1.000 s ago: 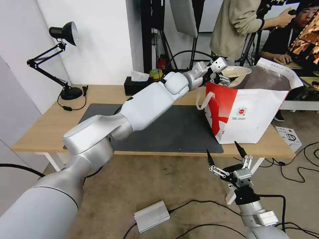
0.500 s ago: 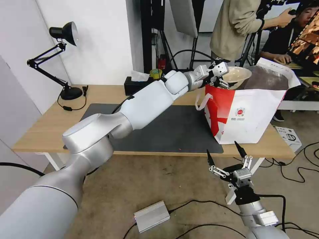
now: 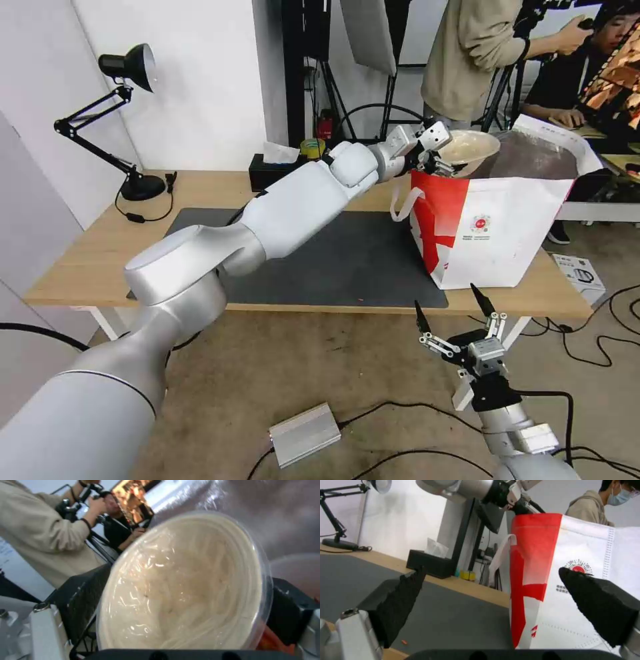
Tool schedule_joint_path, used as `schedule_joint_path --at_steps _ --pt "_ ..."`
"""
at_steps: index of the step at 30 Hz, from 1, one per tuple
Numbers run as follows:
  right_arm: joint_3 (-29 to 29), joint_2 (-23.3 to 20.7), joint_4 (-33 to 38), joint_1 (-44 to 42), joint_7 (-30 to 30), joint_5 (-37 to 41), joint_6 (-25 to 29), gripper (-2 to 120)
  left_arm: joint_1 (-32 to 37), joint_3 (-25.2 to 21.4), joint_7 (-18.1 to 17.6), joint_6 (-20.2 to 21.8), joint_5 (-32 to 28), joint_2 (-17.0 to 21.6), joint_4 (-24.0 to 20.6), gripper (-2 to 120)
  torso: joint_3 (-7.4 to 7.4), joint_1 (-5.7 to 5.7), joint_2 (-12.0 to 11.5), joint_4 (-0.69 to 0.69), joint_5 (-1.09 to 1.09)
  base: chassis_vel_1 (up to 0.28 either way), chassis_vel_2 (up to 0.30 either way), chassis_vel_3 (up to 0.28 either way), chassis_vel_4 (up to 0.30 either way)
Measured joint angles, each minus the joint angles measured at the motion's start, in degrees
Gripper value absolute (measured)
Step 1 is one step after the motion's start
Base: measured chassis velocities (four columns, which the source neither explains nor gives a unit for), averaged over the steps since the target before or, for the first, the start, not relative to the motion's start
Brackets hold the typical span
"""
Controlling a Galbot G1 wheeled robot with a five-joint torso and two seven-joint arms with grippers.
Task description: Pick up the trash from the table and place it into the takeout bag.
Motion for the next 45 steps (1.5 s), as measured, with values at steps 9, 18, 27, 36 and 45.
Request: schedule_joint_path --at_steps 9,18,27,36,45 --pt "0.0 0.0 0.0 0.0 0.0 0.0 0.0 100 -0.57 0.24 1.68 0.59 0.84 -0.02 -0.53 100 0.0 0.0 0.0 0.0 0.0 0.0 0.0 0.0 0.0" --pt "0.0 0.0 0.0 0.0 0.0 0.0 0.0 100 -1.34 0.3 1.83 0.81 -0.5 -0.03 -1.4 100 0.0 0.0 0.0 0.0 0.0 0.0 0.0 0.0 0.0" --pt "0.0 0.0 0.0 0.0 0.0 0.0 0.0 100 -2.41 0.32 1.53 0.51 -1.55 -0.04 -2.64 100 0.0 0.0 0.0 0.0 0.0 0.0 0.0 0.0 0.0" --pt "0.0 0.0 0.0 0.0 0.0 0.0 0.0 100 -3.11 0.1 1.56 0.4 -1.45 -0.02 -2.68 100 0.0 0.0 0.0 0.0 0.0 0.0 0.0 0.0 0.0" --pt "0.0 0.0 0.0 0.0 0.0 0.0 0.0 100 -3.4 -0.69 1.67 0.4 -1.38 0.02 -2.86 100 0.0 0.0 0.0 0.0 0.0 0.0 0.0 0.0 0.0"
